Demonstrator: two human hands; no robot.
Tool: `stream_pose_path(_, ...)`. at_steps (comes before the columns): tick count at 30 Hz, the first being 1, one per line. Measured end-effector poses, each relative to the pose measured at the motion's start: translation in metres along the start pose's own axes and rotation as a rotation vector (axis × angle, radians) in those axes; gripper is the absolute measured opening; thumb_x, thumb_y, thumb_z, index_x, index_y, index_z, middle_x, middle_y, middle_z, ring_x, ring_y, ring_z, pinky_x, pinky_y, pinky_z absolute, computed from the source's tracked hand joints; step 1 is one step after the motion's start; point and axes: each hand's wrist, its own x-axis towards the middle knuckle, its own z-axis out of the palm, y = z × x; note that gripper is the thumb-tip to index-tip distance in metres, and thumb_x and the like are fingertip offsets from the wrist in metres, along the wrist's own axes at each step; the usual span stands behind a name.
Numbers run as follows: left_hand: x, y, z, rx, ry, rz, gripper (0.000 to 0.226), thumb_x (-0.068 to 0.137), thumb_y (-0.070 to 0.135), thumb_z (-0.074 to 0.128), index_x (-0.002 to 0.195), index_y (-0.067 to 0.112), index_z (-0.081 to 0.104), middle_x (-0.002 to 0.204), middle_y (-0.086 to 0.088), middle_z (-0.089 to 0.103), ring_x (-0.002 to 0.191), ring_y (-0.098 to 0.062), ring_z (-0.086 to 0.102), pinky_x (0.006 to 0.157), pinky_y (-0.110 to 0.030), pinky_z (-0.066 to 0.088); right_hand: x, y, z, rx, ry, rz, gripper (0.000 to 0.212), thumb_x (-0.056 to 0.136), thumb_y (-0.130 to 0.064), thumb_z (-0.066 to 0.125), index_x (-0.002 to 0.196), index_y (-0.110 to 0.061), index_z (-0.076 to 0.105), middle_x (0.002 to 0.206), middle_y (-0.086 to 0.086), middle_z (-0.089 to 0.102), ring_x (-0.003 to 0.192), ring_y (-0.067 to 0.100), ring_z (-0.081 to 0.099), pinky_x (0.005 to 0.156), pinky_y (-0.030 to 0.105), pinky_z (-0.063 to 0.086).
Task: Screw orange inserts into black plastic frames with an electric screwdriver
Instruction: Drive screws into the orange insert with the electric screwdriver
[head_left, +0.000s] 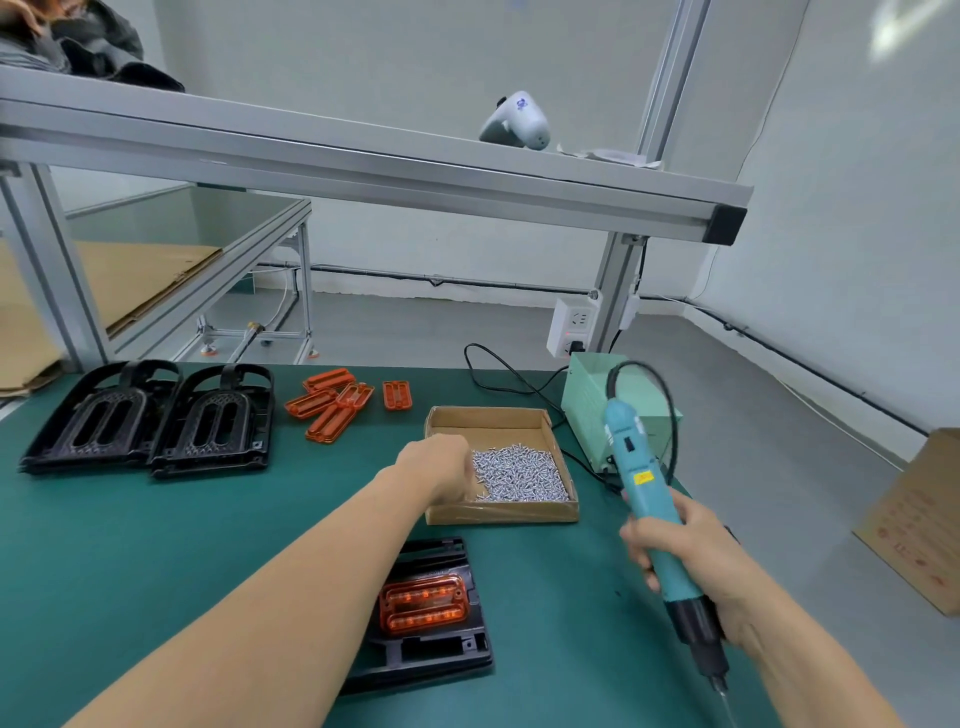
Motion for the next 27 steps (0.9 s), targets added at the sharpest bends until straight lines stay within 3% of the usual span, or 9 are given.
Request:
stream_pose_path(2, -0.002, -0.002, 0.001, -0.011, 0.026, 0.016, 0.018, 0.087, 0.009, 0.057, 0.093, 0.017, 0.071, 0.106, -0.001, 0.069, 0.102, -0.023, 0.060, 0.096, -0.037, 0.044, 0.003, -0.007, 0.003, 0.180, -0.008, -0.065, 0.054, 0.049, -0.019, 0.075, 0.098, -0.011, 0.054, 0.060, 0.006, 0.050, 0.046, 0.015, 0.044, 0.042, 0.027, 0.040)
stream_pose_path(5, -0.004, -0.003, 0.004, -0.033, 0.112, 0.040, 0.019, 0.085, 0.009, 0.059, 0.088, 0.020, 0.074, 0.104, 0.003, 0.070, 0.102, -0.018, 0.060, 0.103, -0.037, 0.037, 0.007, -0.015, 0.009, 0.430, -0.039, -0.107, 0.028, 0.066, -0.002, 0.066, 0.086, -0.016, 0.052, 0.059, 0.000, 0.046, 0.046, 0.013, 0.046, 0.043, 0.025, 0.044)
stream_pose_path(9, -0.009, -0.008, 0.008, -0.286, 0.239, 0.056, 0.021, 0.090, 0.007, 0.057, 0.099, 0.016, 0.074, 0.111, 0.003, 0.068, 0.103, -0.018, 0.061, 0.099, -0.034, 0.044, 0.009, -0.014, 0.017, 0.510, 0.004, -0.163, 0.027, 0.080, 0.008, 0.053, 0.080, -0.019, 0.051, 0.060, -0.003, 0.045, 0.046, 0.012, 0.044, 0.046, 0.025, 0.044)
stream_pose_path(12, -0.016, -0.015, 0.010, -0.563, 0.321, 0.035, 0.021, 0.090, 0.003, 0.057, 0.094, 0.016, 0.074, 0.099, 0.004, 0.068, 0.088, -0.013, 0.064, 0.076, -0.021, 0.051, 0.008, -0.013, 0.023, 0.555, 0.045, -0.228, 0.028, 0.079, 0.008, 0.053, 0.077, -0.020, 0.052, 0.062, -0.002, 0.044, 0.046, 0.012, 0.042, 0.047, 0.025, 0.043)
stream_pose_path(15, -0.023, -0.020, 0.011, -0.805, 0.369, -0.002, 0.021, 0.082, -0.002, 0.063, 0.081, 0.017, 0.072, 0.087, 0.002, 0.069, 0.073, -0.006, 0.060, 0.057, -0.008, 0.041, 0.008, -0.016, 0.030, 0.580, 0.070, -0.287, 0.025, 0.067, 0.001, 0.062, 0.071, -0.022, 0.052, 0.061, -0.002, 0.043, 0.046, 0.012, 0.043, 0.048, 0.024, 0.043)
stream_pose_path(18, -0.027, -0.019, 0.010, -0.996, 0.385, -0.032, 0.019, 0.074, -0.004, 0.069, 0.076, 0.014, 0.072, 0.080, -0.001, 0.070, 0.073, -0.008, 0.059, 0.062, -0.015, 0.040, 0.006, -0.021, 0.036, 0.623, 0.075, -0.334, 0.022, 0.060, -0.004, 0.062, 0.067, -0.023, 0.054, 0.059, -0.002, 0.044, 0.046, 0.012, 0.042, 0.047, 0.025, 0.043)
stream_pose_path(21, -0.028, -0.017, 0.009, -1.112, 0.384, -0.042, 0.019, 0.079, -0.004, 0.064, 0.081, 0.014, 0.071, 0.072, -0.007, 0.070, 0.071, -0.012, 0.061, 0.068, -0.023, 0.042, 0.006, -0.026, 0.042, 0.657, 0.081, -0.377, 0.022, 0.060, -0.003, 0.060, 0.067, -0.023, 0.054, 0.059, -0.001, 0.045, 0.045, 0.012, 0.042, 0.046, 0.024, 0.043)
stream_pose_path(25, -0.024, -0.013, 0.009, -1.138, 0.410, -0.045, 0.018, 0.084, -0.003, 0.064, 0.085, 0.014, 0.070, 0.085, -0.006, 0.070, 0.078, -0.011, 0.061, 0.067, -0.017, 0.044, 0.006, -0.029, 0.049, 0.688, 0.105, -0.420, 0.021, 0.061, -0.002, 0.059, 0.067, -0.022, 0.054, 0.059, 0.000, 0.045, 0.045, 0.013, 0.041, 0.046, 0.024, 0.043)
stream_pose_path(27, -0.023, -0.012, 0.009, -1.178, 0.397, -0.056, 0.018, 0.085, -0.007, 0.061, 0.086, 0.010, 0.068, 0.085, -0.012, 0.069, 0.072, -0.012, 0.062, 0.065, -0.018, 0.048, 0.006, -0.030, 0.052, 0.692, 0.116, -0.434, 0.022, 0.061, -0.002, 0.059, 0.067, -0.022, 0.054, 0.059, 0.000, 0.044, 0.045, 0.013, 0.041, 0.046, 0.024, 0.043)
